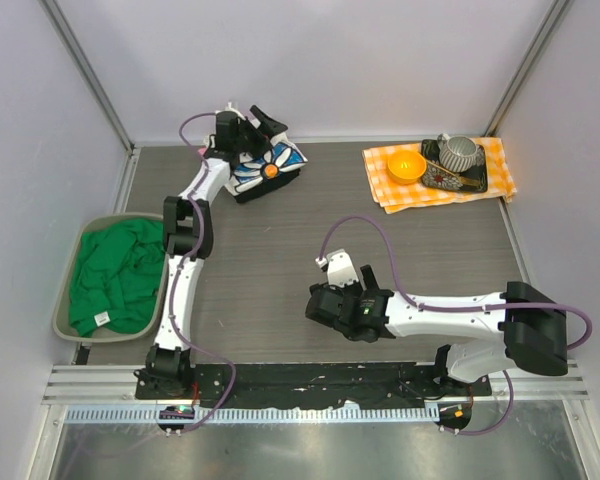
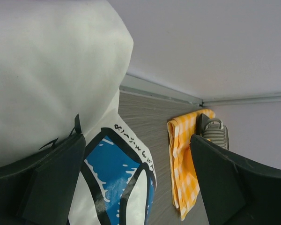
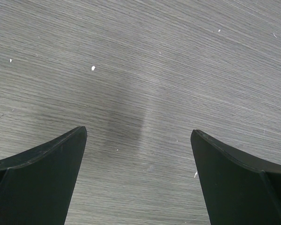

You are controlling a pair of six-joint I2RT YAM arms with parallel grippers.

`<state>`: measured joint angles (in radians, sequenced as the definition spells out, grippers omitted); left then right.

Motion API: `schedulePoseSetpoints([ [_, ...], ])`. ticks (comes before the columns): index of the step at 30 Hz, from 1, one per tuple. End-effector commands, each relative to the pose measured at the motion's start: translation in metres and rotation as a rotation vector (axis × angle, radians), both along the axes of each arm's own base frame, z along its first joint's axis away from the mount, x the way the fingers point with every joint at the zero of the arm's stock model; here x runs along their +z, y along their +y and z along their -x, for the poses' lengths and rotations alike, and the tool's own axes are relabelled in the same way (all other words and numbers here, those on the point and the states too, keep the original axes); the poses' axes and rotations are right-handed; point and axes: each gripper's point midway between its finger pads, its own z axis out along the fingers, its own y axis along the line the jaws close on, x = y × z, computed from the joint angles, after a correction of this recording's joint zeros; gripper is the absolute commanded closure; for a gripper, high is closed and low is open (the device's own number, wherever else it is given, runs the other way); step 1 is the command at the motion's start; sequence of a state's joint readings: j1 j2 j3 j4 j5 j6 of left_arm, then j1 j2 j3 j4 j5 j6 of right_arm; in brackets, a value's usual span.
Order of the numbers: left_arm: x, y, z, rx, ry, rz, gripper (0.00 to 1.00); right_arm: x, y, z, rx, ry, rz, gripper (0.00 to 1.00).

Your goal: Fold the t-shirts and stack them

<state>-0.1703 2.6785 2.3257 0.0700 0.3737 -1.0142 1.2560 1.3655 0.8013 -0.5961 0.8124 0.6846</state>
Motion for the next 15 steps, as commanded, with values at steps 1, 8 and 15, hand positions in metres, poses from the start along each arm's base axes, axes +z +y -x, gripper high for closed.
schedulePoseSetpoints([
  [1, -0.090, 0.001, 0.043, -0.146, 0.332, -0.021, 0.00, 0.025, 0.016, -0.005, -0.001, -0.038, -0.084, 0.00],
  [8, -0.114, 0.012, 0.081, -0.237, 0.477, -0.063, 0.00, 0.033, 0.022, 0.000, 0.014, -0.016, -0.151, 0.00],
  [15, -0.120, 0.008, 0.121, -0.373, 0.529, -0.061, 0.00, 0.048, 0.021, 0.006, 0.020, -0.011, -0.229, 0.00],
])
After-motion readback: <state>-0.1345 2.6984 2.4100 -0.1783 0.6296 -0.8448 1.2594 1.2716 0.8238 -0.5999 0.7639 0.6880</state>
